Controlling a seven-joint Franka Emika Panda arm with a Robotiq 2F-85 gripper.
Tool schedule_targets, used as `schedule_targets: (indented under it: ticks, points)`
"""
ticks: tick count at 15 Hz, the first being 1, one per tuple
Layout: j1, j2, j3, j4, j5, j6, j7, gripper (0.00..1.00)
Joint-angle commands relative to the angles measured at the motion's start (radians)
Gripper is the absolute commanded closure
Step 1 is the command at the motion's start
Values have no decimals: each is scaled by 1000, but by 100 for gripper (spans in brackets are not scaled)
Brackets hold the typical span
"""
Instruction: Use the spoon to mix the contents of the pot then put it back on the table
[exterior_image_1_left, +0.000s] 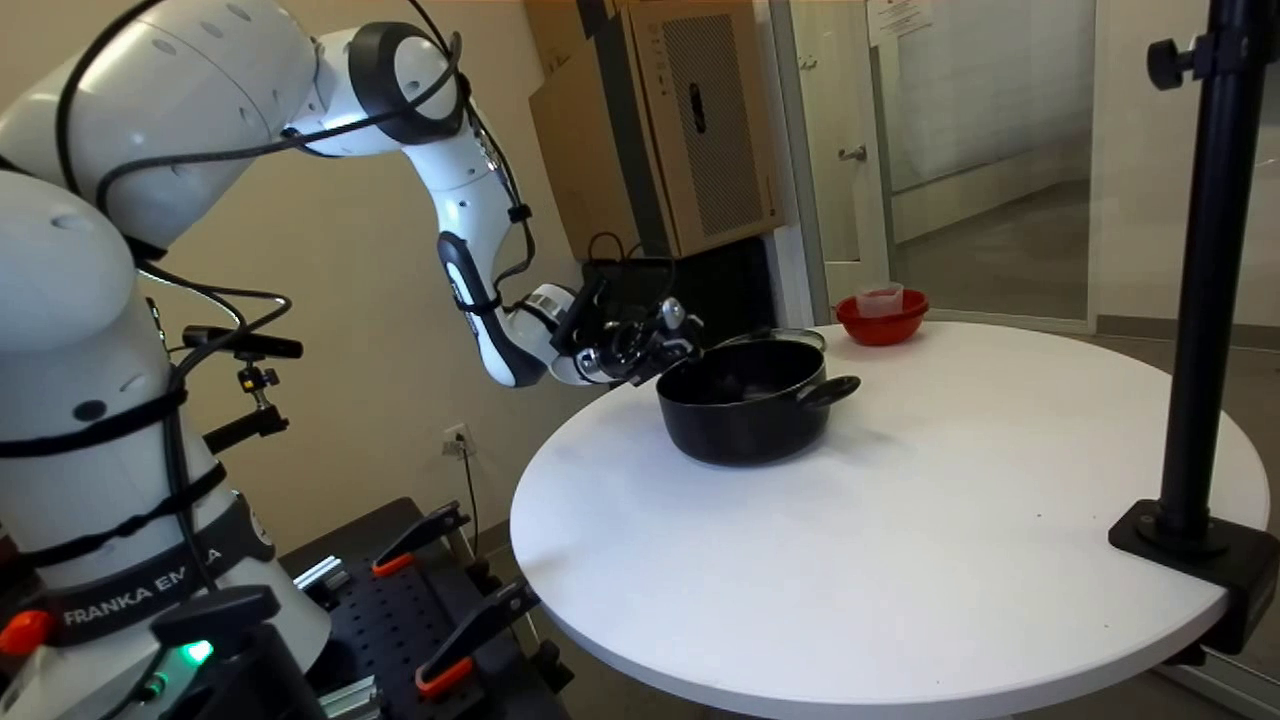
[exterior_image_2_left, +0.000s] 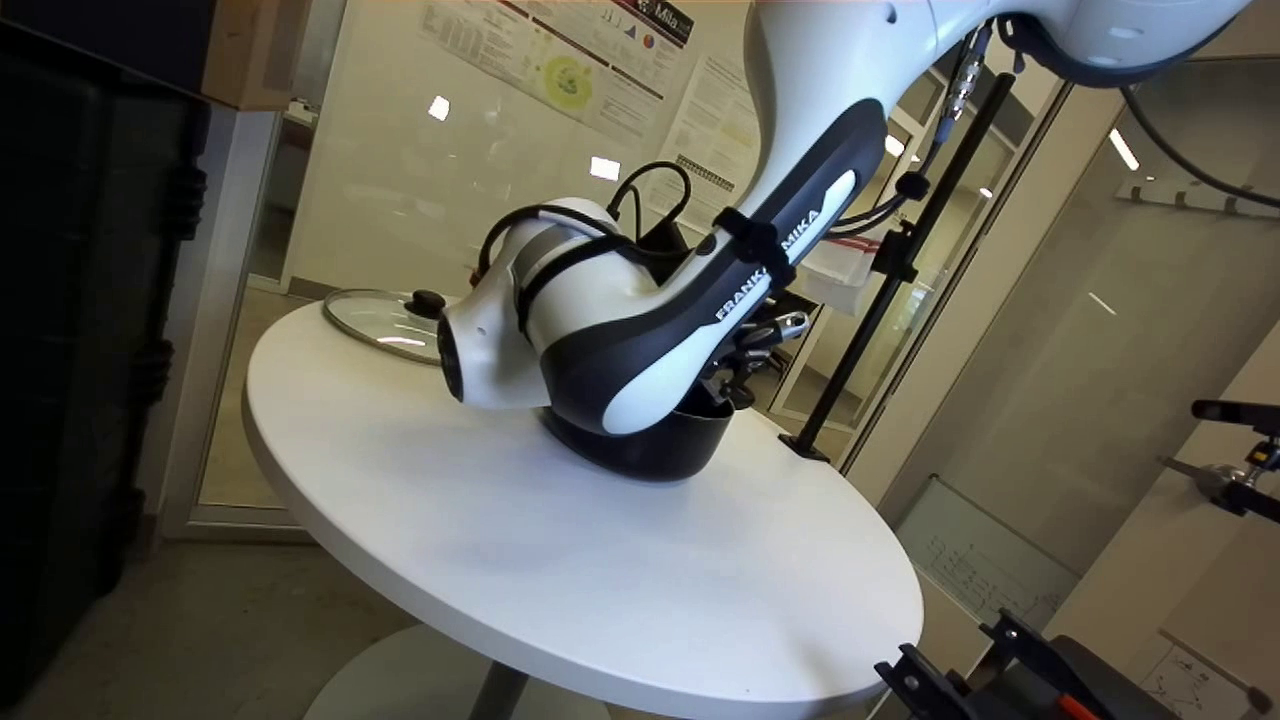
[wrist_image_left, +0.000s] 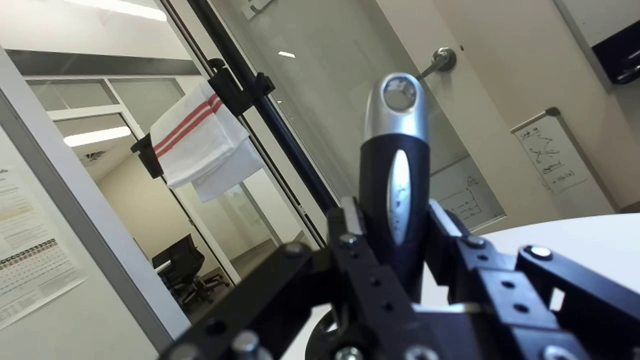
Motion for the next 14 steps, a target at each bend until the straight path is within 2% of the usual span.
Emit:
schedule_targets:
  ticks: [1, 6, 10, 14]
  points:
    - [-72, -99, 30, -161, -19, 79, -18, 92]
    - [-185, -202, 16, -311, -20, 210, -45, 92]
    - [-242, -213, -15, -286, -7, 240, -43, 92]
    - [-252, -213, -26, -234, -2, 233, -25, 92]
